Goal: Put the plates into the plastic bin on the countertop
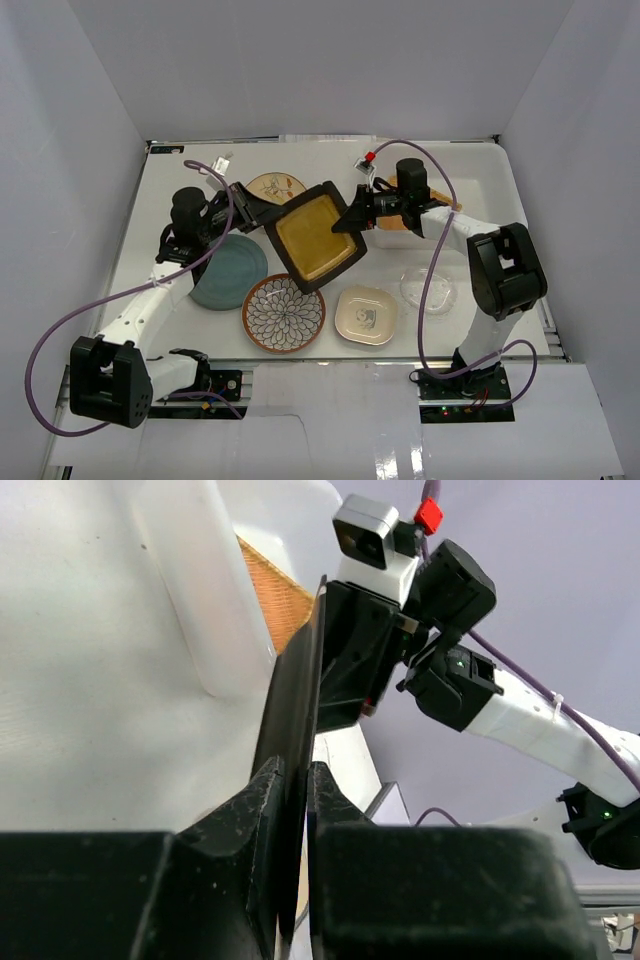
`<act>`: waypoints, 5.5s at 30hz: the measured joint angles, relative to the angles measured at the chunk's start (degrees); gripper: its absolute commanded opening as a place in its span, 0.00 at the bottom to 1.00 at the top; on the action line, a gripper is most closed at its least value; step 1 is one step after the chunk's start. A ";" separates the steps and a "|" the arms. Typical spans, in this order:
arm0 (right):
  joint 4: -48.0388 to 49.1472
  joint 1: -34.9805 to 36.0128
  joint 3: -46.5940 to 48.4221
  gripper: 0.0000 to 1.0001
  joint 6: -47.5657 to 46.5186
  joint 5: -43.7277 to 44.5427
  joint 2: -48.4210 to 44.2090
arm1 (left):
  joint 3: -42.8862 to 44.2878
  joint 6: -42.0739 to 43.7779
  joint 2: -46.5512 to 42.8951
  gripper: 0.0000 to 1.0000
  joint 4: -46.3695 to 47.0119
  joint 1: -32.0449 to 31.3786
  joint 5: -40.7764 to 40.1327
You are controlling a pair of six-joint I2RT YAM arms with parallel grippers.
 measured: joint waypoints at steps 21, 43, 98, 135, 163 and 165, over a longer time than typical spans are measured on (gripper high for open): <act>4.22 -33.20 -6.16 0.08 16.39 20.04 -16.65 | 14.21 16.87 4.20 0.97 -15.32 -0.02 -17.68; -21.46 -35.28 5.64 0.95 0.85 32.35 1.36 | 33.66 21.94 41.44 0.92 -25.57 14.53 -19.26; -13.33 4.90 5.31 0.90 0.44 38.10 -7.41 | 8.20 8.13 19.04 0.00 -5.95 8.46 1.16; -13.18 -34.77 -6.95 0.09 5.99 47.17 -16.57 | 3.87 29.62 -6.71 0.98 -24.52 -6.47 -5.40; -20.22 0.11 -0.74 0.78 -7.76 49.03 -23.82 | 0.94 32.11 -13.29 0.98 -25.33 -6.99 -22.40; -21.18 9.03 -0.28 0.78 -9.40 45.40 -20.06 | 0.94 31.85 -15.30 0.98 -25.38 -6.99 -25.92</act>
